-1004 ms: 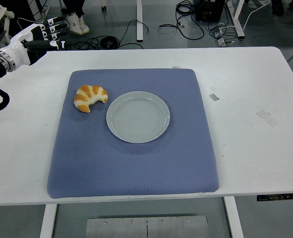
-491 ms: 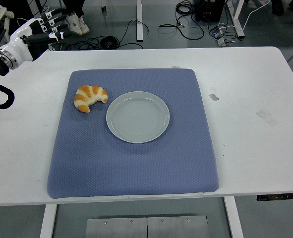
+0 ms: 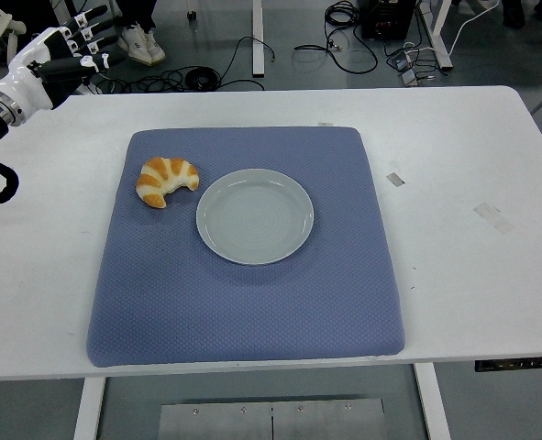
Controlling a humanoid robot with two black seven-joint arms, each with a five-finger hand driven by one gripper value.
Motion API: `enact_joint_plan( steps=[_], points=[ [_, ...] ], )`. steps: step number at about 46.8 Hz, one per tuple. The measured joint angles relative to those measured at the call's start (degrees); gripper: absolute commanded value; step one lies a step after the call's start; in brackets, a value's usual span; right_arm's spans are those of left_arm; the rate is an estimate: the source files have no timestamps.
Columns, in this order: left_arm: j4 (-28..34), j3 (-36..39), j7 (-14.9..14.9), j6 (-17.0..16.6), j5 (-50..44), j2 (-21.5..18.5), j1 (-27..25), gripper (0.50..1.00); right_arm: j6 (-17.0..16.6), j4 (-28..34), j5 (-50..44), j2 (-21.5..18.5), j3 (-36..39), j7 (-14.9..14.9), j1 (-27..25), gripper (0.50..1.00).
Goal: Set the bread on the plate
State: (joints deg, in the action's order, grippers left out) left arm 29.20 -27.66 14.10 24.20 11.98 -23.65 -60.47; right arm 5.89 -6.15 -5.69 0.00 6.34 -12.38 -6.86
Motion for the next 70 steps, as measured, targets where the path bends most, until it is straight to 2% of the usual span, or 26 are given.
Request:
enact_joint_plan(
  steps=[5, 14, 19, 31, 70],
  points=[
    [-0.08, 4.12, -0.22, -0.37, 0.82, -0.23, -1.51, 0.980, 0.00, 0.00, 0.00, 0.00, -0.01, 0.00, 0.00, 1.000],
    [-1.43, 18.93, -0.05, -1.77, 1.06, -0.80, -7.35, 0.980, 0.00, 0.00, -0.03, 0.00, 0.02, -0.01, 0.01, 1.000],
    [-1.84, 23.26, -0.04, -1.47, 1.05, -0.81, -8.69, 0.981, 0.00, 0.00, -0.03, 0.00, 0.01, -0.01, 0.01, 1.000],
    [-1.87, 23.88, 0.04, 0.46, 1.03, -0.83, -8.64, 0.981, 0.00, 0.00, -0.03, 0.00, 0.02, -0.01, -0.02, 1.000],
    [-2.12, 23.88, -0.04, -0.36, 1.02, -1.23, -8.78, 0.981, 0.00, 0.00, -0.02, 0.00, 0.01, -0.02, 0.00, 1.000]
  ],
)
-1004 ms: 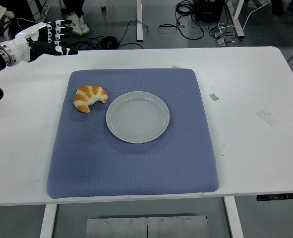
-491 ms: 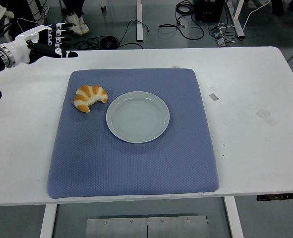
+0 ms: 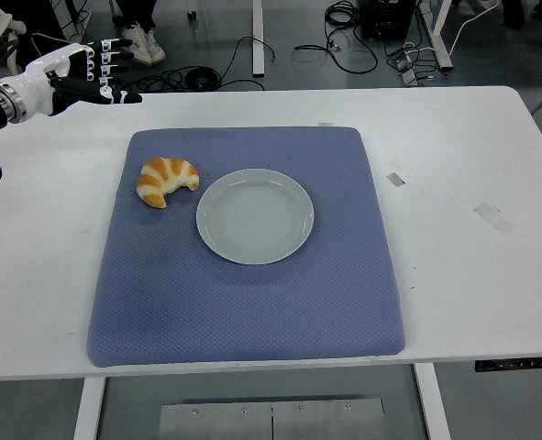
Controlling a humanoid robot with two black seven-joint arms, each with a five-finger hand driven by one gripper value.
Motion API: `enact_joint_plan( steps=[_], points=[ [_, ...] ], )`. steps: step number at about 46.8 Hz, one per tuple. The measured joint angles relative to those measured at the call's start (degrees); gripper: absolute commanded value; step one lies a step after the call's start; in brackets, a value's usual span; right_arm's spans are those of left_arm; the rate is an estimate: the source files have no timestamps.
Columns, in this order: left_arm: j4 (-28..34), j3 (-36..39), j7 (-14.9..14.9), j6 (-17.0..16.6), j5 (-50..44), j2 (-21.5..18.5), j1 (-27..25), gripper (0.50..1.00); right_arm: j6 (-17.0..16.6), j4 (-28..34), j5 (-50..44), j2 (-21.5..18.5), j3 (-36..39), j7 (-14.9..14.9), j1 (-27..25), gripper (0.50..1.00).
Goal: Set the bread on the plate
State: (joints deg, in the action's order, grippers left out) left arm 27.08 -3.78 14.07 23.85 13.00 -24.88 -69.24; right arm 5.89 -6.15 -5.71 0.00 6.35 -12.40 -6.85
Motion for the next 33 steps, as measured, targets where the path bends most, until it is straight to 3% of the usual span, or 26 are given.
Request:
enact_joint_plan(
  steps=[22, 33],
  points=[
    [-0.16, 0.32, 0.00, -0.34, 0.24, 0.42, 0.66, 0.981, 0.00, 0.00, 0.00, 0.00, 0.02, 0.00, 0.00, 1.000],
    [-0.11, 3.26, -0.03, 0.13, 4.68, 0.76, 0.27, 0.980, 0.00, 0.00, 0.00, 0.00, 0.00, -0.01, 0.00, 1.000]
  ],
)
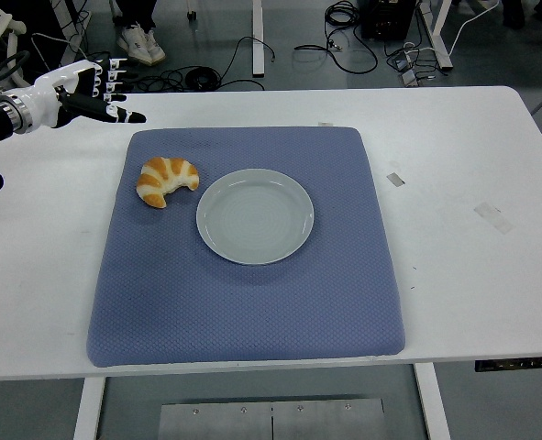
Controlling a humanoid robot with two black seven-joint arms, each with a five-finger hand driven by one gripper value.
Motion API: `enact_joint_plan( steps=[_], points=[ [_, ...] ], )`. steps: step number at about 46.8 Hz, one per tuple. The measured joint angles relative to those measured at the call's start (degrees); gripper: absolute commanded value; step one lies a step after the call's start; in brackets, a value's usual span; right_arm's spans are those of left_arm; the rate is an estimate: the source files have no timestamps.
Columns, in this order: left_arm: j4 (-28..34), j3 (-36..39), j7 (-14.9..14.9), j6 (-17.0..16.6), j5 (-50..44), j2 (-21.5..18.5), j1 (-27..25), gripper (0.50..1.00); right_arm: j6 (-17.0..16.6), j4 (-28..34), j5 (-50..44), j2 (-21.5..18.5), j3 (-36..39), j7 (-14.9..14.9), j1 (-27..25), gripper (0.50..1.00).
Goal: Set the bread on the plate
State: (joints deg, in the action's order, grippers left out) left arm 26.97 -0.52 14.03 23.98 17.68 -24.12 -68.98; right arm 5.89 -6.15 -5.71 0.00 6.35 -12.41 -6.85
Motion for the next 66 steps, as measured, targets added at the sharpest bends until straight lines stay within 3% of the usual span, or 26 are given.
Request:
enact_joint_plan(
  steps=[10, 28, 45, 66],
  points=[
    [0.02, 2.53, 0.00, 0.02, 6.22, 0.38, -0.29, 0.980, 0.00, 0.00, 0.00, 0.00, 0.00, 0.01, 0.00, 1.000],
    [0.42, 2.86, 0.04, 0.32, 6.92, 2.93, -2.53, 0.980, 0.00, 0.00, 0.00, 0.00, 0.01, 0.02, -0.01, 1.000],
    [0.81, 3.95, 0.12, 5.84, 10.83, 3.18, -4.58, 0.980, 0.00, 0.00, 0.00, 0.00, -0.01, 0.02, 0.00, 1.000],
    [0.74, 5.38, 0.02, 5.70, 15.81, 2.73, -2.39, 0.980, 0.00, 0.00, 0.00, 0.00, 0.00, 0.02, -0.01, 1.000]
  ],
)
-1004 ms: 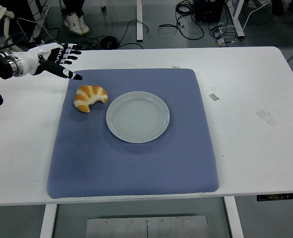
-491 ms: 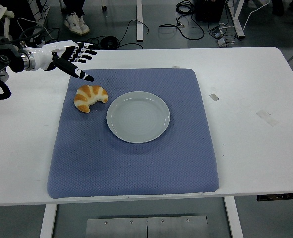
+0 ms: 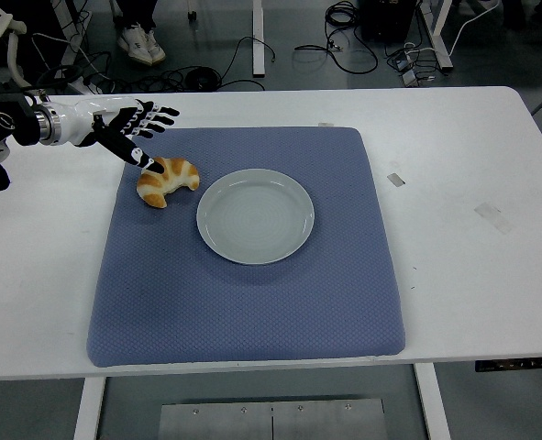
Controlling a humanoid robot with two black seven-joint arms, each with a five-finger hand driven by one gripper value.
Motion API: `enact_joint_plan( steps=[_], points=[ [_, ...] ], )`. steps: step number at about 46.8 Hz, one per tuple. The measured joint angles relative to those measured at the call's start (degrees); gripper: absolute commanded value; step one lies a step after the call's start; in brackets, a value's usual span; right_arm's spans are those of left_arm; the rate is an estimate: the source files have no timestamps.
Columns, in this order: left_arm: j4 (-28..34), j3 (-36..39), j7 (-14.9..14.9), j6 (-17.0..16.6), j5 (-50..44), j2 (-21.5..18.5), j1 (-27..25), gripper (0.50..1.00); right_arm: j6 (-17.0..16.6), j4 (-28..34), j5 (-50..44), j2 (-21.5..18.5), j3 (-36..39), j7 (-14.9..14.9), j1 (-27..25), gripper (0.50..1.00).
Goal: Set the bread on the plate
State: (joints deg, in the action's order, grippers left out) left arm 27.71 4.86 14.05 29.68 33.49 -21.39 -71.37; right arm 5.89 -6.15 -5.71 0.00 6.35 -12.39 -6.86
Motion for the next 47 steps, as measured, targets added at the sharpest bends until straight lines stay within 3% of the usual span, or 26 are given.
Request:
enact_joint_plan(
  steps=[17, 33, 38, 47],
  points=[
    [-0.50, 2.27, 0.00, -4.91, -0.09, 0.63, 1.04, 0.975, 0.00, 0.00, 0.00, 0.00, 0.00, 0.00, 0.01, 1.000],
    [-0.53, 2.08, 0.00, -6.12, -0.54, 2.24, 2.02, 0.971, 0.00, 0.00, 0.00, 0.00, -0.01, 0.00, 0.01, 1.000],
    [-0.54, 2.08, 0.00, -6.18, -0.70, 3.25, 2.45, 0.958, 0.00, 0.00, 0.00, 0.00, 0.01, 0.00, -0.01, 1.000],
    [-0.54, 2.14, 0.00, -6.39, -0.64, 3.72, 2.47, 0.892, 0.00, 0.00, 0.00, 0.00, 0.00, 0.00, 0.01, 1.000]
  ],
)
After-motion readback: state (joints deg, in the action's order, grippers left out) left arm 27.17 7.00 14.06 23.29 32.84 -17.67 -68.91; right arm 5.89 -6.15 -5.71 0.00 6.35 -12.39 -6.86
